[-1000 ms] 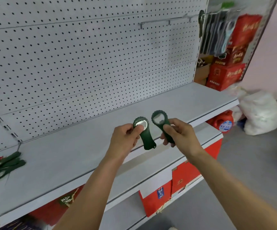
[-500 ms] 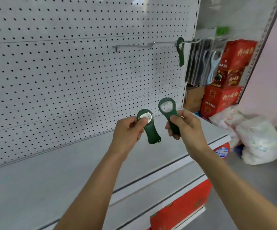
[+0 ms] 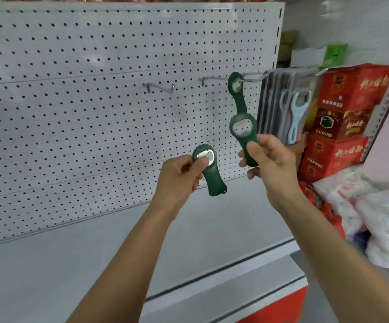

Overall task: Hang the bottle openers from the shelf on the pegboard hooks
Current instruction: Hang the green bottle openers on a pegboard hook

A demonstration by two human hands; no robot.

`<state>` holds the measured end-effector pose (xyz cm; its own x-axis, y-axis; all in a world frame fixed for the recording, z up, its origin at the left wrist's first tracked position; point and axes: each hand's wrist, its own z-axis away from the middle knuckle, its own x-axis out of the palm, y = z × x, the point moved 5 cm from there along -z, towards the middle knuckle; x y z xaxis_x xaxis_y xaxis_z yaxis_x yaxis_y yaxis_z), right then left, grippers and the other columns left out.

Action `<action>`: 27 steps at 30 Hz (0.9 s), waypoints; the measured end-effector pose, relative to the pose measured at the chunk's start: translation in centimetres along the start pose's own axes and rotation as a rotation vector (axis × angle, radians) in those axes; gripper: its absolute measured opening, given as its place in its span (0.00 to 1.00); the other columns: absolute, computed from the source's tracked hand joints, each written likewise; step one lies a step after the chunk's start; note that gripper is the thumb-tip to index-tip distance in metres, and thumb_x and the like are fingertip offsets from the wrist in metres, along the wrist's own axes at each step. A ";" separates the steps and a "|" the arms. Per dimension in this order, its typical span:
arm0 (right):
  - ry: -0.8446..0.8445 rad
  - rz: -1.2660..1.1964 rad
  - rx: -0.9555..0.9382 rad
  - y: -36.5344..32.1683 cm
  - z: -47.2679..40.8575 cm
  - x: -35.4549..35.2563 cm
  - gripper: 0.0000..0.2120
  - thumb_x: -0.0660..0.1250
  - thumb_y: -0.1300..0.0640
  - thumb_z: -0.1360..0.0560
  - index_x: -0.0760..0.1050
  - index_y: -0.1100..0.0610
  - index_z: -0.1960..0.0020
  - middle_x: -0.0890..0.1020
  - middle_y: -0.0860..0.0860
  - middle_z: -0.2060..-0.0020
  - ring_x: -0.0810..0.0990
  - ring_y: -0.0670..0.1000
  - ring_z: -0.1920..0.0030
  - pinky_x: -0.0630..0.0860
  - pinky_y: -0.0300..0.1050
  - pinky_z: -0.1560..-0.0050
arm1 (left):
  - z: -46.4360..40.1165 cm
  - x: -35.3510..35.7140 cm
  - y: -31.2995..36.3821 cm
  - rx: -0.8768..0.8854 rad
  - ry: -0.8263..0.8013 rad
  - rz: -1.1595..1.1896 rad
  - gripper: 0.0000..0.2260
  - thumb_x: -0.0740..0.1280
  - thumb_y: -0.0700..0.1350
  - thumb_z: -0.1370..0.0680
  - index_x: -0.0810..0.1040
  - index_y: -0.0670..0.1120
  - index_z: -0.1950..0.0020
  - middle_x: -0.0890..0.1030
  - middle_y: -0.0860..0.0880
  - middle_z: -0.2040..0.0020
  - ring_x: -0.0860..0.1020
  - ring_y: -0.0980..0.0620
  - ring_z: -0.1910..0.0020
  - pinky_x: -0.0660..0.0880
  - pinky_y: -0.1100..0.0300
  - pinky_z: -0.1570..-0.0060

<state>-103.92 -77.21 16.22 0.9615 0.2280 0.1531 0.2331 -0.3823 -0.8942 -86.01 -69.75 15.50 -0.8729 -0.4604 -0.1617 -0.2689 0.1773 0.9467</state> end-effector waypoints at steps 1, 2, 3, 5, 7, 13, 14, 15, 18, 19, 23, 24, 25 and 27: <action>-0.015 -0.006 -0.017 -0.4 -0.9 -0.5 0.03 0.63 0.61 0.21 0.76 0.57 0.49 0.82 0.54 0.62 0.79 0.51 0.64 0.72 0.43 0.72 | -0.2 0.5 0.3 0.000 0.020 0.001 0.16 0.69 0.47 0.24 0.75 0.34 0.62 0.74 0.48 0.71 0.68 0.51 0.73 0.66 0.60 0.71; -0.031 -0.009 -0.033 -0.9 -1.7 -1.0 0.03 0.64 0.61 0.21 0.76 0.56 0.49 0.82 0.54 0.62 0.79 0.51 0.64 0.73 0.43 0.72 | -0.5 1.1 0.5 -0.001 0.039 0.000 0.16 0.69 0.47 0.24 0.75 0.35 0.62 0.74 0.48 0.71 0.68 0.51 0.73 0.66 0.61 0.72; -0.049 -0.012 -0.048 -1.3 -2.5 -1.4 0.04 0.64 0.61 0.21 0.76 0.56 0.49 0.82 0.54 0.62 0.80 0.50 0.65 0.73 0.43 0.72 | -0.6 1.7 0.8 -0.004 0.057 -0.001 0.15 0.69 0.47 0.24 0.75 0.36 0.62 0.75 0.48 0.71 0.68 0.51 0.73 0.66 0.61 0.72; -0.093 -0.022 -0.072 -2.1 -4.0 -2.3 0.04 0.64 0.61 0.21 0.76 0.55 0.49 0.82 0.53 0.62 0.80 0.50 0.64 0.74 0.43 0.72 | -0.9 2.8 1.2 -0.009 0.095 -0.004 0.14 0.69 0.46 0.23 0.75 0.38 0.63 0.75 0.49 0.71 0.68 0.52 0.73 0.66 0.62 0.73; -0.128 -0.039 -0.078 -2.7 -5.3 -3.0 0.04 0.64 0.61 0.21 0.77 0.54 0.49 0.82 0.53 0.62 0.80 0.50 0.64 0.73 0.43 0.71 | -1.1 4.0 1.7 -0.018 0.128 -0.009 0.13 0.69 0.46 0.23 0.76 0.38 0.63 0.75 0.50 0.72 0.68 0.52 0.74 0.67 0.63 0.73; -0.197 -0.068 -0.109 -4.2 -8.3 -4.6 0.05 0.64 0.62 0.22 0.78 0.55 0.49 0.82 0.53 0.63 0.79 0.50 0.66 0.73 0.40 0.74 | -1.5 7.0 3.1 -0.010 0.211 -0.009 0.13 0.69 0.47 0.23 0.76 0.38 0.62 0.74 0.49 0.72 0.67 0.53 0.74 0.67 0.63 0.73; -0.209 -0.069 -0.106 -4.2 -8.7 -4.6 0.06 0.64 0.62 0.22 0.78 0.54 0.49 0.82 0.53 0.63 0.79 0.50 0.66 0.72 0.40 0.74 | -1.5 7.2 3.3 -0.008 0.224 -0.015 0.14 0.69 0.47 0.23 0.76 0.37 0.61 0.74 0.50 0.72 0.67 0.53 0.74 0.67 0.63 0.73; -0.227 -0.071 -0.103 -4.2 -9.0 -4.6 0.06 0.65 0.61 0.22 0.78 0.54 0.49 0.82 0.53 0.63 0.78 0.51 0.66 0.72 0.40 0.74 | -1.5 7.4 3.5 -0.004 0.237 -0.022 0.14 0.68 0.47 0.23 0.76 0.36 0.61 0.74 0.50 0.72 0.68 0.53 0.74 0.67 0.63 0.72; -0.283 -0.087 -0.087 -3.9 -9.8 -4.1 0.05 0.65 0.61 0.22 0.79 0.53 0.51 0.82 0.53 0.64 0.77 0.53 0.67 0.71 0.42 0.74 | -1.4 7.5 4.1 0.003 0.283 -0.043 0.16 0.68 0.47 0.23 0.75 0.34 0.59 0.74 0.50 0.72 0.68 0.53 0.74 0.67 0.61 0.71; -0.291 -0.093 -0.077 -3.8 -10.0 -4.0 0.05 0.65 0.61 0.22 0.79 0.53 0.51 0.81 0.53 0.65 0.77 0.53 0.67 0.71 0.42 0.74 | -1.4 7.5 4.3 0.006 0.296 -0.049 0.16 0.68 0.47 0.22 0.75 0.33 0.59 0.74 0.50 0.72 0.68 0.53 0.75 0.67 0.61 0.71; -0.307 -0.132 -0.058 -3.3 -10.5 -3.6 0.06 0.65 0.62 0.22 0.78 0.54 0.53 0.81 0.55 0.65 0.77 0.53 0.69 0.70 0.42 0.76 | -1.6 7.2 5.3 0.029 0.322 -0.066 0.17 0.68 0.47 0.22 0.74 0.32 0.59 0.73 0.49 0.71 0.67 0.52 0.74 0.66 0.61 0.71; -0.311 -0.140 -0.051 -3.1 -10.6 -3.5 0.06 0.65 0.62 0.22 0.78 0.54 0.53 0.81 0.56 0.65 0.77 0.53 0.69 0.70 0.42 0.76 | -1.6 7.1 5.5 0.031 0.329 -0.071 0.17 0.68 0.47 0.22 0.75 0.32 0.58 0.73 0.49 0.71 0.67 0.52 0.74 0.67 0.61 0.71; -0.315 -0.142 -0.045 -3.0 -10.8 -3.4 0.05 0.64 0.62 0.22 0.78 0.54 0.52 0.81 0.56 0.65 0.77 0.52 0.69 0.70 0.41 0.76 | -1.7 7.1 5.6 0.031 0.336 -0.073 0.17 0.67 0.47 0.22 0.75 0.32 0.58 0.74 0.49 0.71 0.67 0.52 0.74 0.67 0.61 0.71; -0.317 -0.139 -0.026 -2.6 -11.2 -3.1 0.05 0.64 0.62 0.22 0.78 0.55 0.52 0.81 0.55 0.65 0.77 0.51 0.71 0.70 0.41 0.76 | -1.8 6.9 5.8 0.027 0.347 -0.065 0.16 0.67 0.47 0.22 0.76 0.33 0.59 0.74 0.50 0.72 0.67 0.53 0.74 0.67 0.63 0.72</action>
<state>-105.93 -86.95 22.77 0.8285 0.5445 0.1310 0.3662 -0.3498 -0.8623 -92.84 -73.47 20.36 -0.6647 -0.7386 -0.1123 -0.3339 0.1592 0.9291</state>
